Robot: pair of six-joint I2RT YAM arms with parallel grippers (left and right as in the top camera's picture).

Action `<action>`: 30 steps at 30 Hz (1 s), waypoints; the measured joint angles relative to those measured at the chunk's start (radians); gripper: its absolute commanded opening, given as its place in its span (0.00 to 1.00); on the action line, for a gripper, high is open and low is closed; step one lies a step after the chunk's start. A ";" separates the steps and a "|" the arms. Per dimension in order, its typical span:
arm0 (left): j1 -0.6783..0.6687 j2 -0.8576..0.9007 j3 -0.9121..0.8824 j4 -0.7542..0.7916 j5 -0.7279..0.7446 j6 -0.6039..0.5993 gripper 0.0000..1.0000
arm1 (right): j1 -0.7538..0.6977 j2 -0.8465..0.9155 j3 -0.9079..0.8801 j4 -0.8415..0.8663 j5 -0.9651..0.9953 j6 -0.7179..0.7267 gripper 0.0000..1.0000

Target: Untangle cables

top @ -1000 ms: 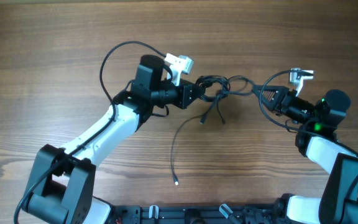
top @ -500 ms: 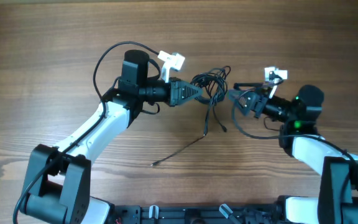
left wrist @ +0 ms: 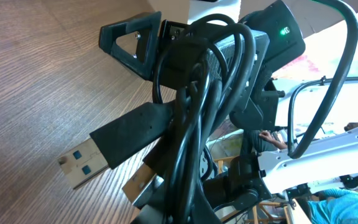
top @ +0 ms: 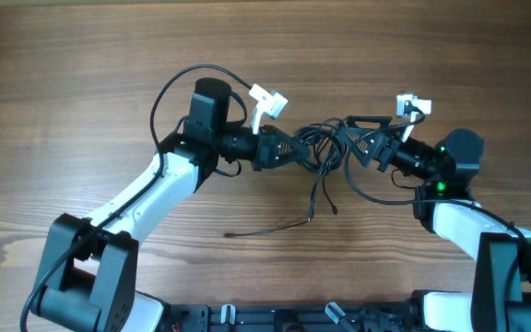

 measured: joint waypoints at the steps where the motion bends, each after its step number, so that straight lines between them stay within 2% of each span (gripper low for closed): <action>1: 0.000 0.000 0.000 0.000 0.006 0.000 0.04 | 0.000 0.000 0.000 -0.011 0.009 0.001 0.79; 5: 0.000 0.000 0.000 0.002 0.103 0.029 0.04 | 0.001 0.000 0.000 -0.071 0.097 -0.009 0.79; 9: 0.000 0.000 0.000 0.005 0.167 0.049 0.04 | 0.018 0.000 0.000 -0.076 0.079 -0.029 0.80; 11: 0.000 0.000 0.000 0.010 0.185 0.052 0.04 | 0.034 0.000 0.000 -0.078 0.066 -0.053 0.85; 14: 0.028 0.000 0.000 0.026 0.191 0.040 0.04 | -0.051 0.000 0.000 -0.058 0.017 -0.047 0.91; 18: 0.157 0.000 0.000 0.028 0.209 -0.083 0.04 | -0.254 0.000 0.001 -0.083 -0.138 0.039 0.93; 21: 0.207 0.000 0.000 0.028 0.209 -0.203 0.04 | -0.241 0.000 0.002 -0.180 -0.201 0.066 0.93; 24: 0.205 0.000 0.000 0.027 0.208 -0.239 0.04 | -0.163 0.000 0.002 -0.188 -0.232 0.068 0.78; 28: 0.200 0.000 0.000 0.026 0.183 -0.251 0.04 | -0.068 0.000 0.002 -0.129 -0.253 0.058 0.71; 30: 0.172 0.000 0.000 0.024 0.194 -0.159 0.04 | -0.060 0.000 0.002 -0.076 -0.259 0.010 0.70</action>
